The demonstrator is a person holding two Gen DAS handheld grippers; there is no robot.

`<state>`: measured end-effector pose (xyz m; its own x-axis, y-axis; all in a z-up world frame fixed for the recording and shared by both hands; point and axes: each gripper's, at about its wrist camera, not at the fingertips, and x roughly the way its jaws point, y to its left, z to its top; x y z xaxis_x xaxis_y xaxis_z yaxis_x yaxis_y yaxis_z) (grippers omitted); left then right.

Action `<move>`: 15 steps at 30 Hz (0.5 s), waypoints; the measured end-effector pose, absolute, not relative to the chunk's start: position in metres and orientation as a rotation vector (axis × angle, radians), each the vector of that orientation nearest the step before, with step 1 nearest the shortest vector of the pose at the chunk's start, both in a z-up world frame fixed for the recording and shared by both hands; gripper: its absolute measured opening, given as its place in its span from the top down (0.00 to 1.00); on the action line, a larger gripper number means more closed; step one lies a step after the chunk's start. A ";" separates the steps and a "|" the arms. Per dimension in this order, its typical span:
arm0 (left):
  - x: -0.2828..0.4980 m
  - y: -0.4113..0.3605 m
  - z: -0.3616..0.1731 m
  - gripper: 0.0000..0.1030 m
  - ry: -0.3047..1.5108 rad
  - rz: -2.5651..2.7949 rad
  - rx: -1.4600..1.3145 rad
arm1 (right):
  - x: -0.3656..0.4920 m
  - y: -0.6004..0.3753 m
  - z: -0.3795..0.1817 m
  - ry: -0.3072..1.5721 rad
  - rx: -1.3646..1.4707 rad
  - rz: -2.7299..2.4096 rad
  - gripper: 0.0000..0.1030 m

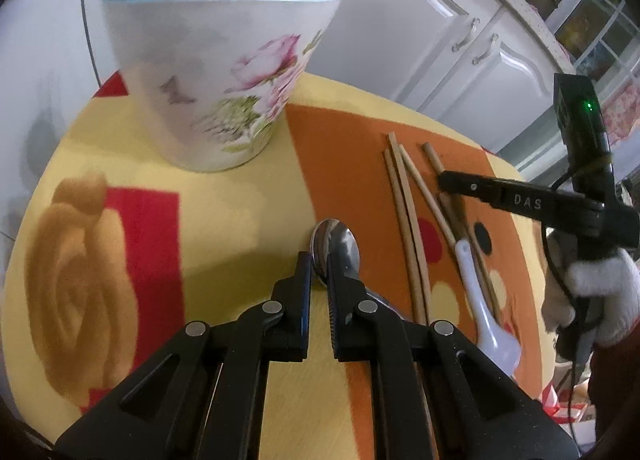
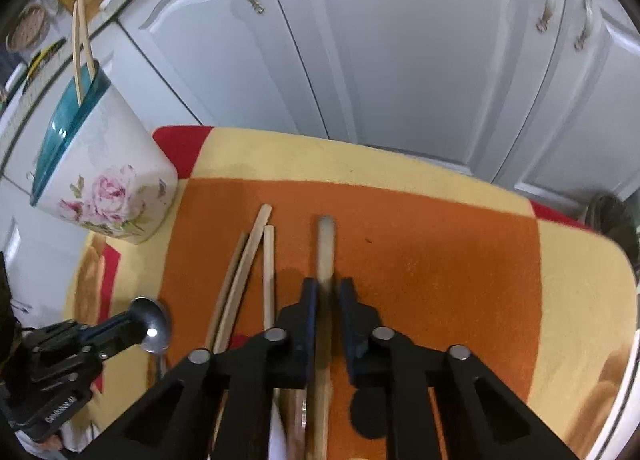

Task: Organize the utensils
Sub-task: 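Grasp the metal spoon with the left tool while the right tool grasps a wooden chopstick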

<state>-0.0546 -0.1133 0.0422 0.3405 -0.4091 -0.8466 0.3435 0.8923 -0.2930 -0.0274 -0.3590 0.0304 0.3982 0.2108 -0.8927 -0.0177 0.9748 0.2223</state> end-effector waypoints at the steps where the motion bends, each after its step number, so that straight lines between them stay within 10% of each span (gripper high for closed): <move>1: -0.056 -0.111 0.042 0.94 1.123 -0.493 -0.070 | -0.030 -0.361 0.031 1.160 0.187 0.151 0.92; 15: -0.042 -0.114 0.031 0.78 1.146 -0.525 -0.075 | -0.064 -0.385 0.030 1.173 0.210 0.147 0.92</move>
<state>-0.0417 -0.1135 0.0314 0.3053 -0.4337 -0.8478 0.3587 0.8771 -0.3195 -0.0644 -0.3848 0.0295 0.3811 0.2234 -0.8971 -0.0053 0.9709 0.2395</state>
